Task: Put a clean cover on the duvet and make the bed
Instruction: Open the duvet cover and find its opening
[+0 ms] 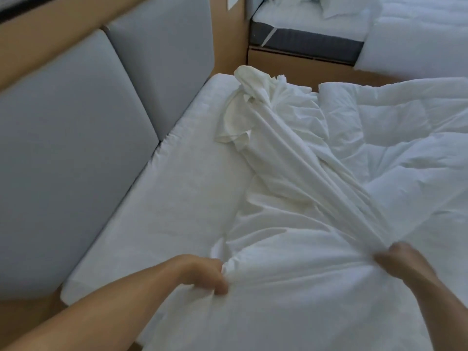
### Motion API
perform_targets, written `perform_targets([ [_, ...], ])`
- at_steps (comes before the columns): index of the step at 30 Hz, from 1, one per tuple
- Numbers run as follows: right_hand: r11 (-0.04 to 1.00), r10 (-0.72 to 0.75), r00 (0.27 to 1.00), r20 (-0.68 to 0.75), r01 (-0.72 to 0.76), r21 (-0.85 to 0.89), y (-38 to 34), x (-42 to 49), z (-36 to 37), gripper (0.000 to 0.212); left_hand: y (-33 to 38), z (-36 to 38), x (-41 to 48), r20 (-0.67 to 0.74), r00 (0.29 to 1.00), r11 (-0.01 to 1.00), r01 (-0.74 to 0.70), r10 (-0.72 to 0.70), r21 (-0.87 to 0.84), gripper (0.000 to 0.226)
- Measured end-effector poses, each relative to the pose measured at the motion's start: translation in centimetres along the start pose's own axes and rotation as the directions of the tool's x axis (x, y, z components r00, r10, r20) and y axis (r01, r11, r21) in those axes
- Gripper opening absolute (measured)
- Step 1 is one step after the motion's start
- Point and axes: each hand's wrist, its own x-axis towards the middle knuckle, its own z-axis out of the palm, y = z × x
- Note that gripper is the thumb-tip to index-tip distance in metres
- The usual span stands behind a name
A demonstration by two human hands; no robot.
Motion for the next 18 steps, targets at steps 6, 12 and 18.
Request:
perform_targets([
  [6,0.984,-0.014,0.999,-0.042,0.007,-0.177,-2.1,-1.0,1.0,0.038,2.2,-0.1,1.5,0.281,0.960,0.999,-0.001,-0.011,0.043,0.061],
  [12,0.892,-0.451,0.831,-0.326,0.422,-0.159,-9.5,-0.5,0.5,0.069,11.2,-2.3,5.5,-0.224,0.966,0.989,-0.143,0.129,-0.047,0.057],
  [18,0.944,-0.285,0.955,-0.078,0.266,-0.194,-10.2,2.6,4.1,0.035,14.6,2.5,10.8,-0.232,0.963,0.985,-0.110,0.139,0.134,0.068],
])
